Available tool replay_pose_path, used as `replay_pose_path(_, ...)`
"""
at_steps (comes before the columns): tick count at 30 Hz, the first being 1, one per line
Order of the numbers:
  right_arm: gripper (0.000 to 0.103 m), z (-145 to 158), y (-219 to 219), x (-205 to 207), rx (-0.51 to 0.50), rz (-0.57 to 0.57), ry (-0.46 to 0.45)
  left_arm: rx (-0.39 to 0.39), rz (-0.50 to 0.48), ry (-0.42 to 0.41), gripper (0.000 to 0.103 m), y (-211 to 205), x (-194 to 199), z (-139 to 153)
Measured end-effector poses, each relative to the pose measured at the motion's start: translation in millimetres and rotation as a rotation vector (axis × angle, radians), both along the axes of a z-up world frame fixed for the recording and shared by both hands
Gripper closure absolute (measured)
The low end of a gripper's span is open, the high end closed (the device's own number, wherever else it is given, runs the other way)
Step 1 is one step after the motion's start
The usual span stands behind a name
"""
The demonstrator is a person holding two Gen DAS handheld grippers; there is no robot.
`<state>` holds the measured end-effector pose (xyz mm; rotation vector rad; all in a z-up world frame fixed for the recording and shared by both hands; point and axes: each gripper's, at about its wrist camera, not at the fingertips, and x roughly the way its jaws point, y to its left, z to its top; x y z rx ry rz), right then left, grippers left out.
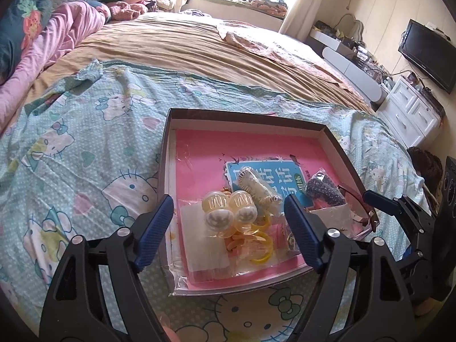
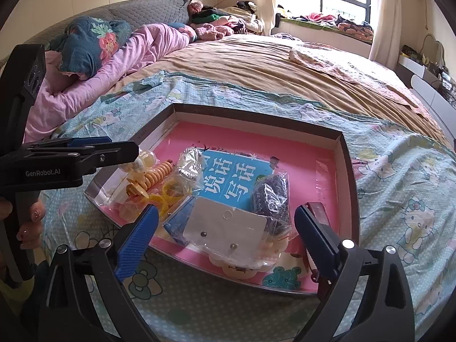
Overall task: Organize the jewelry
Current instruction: 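Withdraw both grippers up and away from the box lid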
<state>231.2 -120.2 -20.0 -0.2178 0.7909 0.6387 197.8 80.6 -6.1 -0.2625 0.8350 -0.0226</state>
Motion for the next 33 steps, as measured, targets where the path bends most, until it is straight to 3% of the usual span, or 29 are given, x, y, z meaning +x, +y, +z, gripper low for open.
replay_pose_path(5,0.006,8,-6,-4,0.021,-0.009,-0.008,0.004,0.004,-0.019,0.018,-2,-7,9)
replay_pose_path(8,0.005,14,-10,-8,0.029,-0.014,-0.021,0.007,0.005,-0.034,0.017,-3,-12,16)
replay_pose_path(10,0.005,19,-14,-11,0.036,-0.019,-0.035,0.005,0.008,-0.044,0.010,-3,-16,19)
replay_pose_path(22,0.005,41,-41,-37,0.075,-0.038,-0.078,0.050,0.010,-0.102,0.010,-17,-53,39)
replay_pose_path(33,0.005,40,-69,-69,0.099,-0.107,-0.057,0.090,0.010,-0.075,0.010,-32,-95,26)
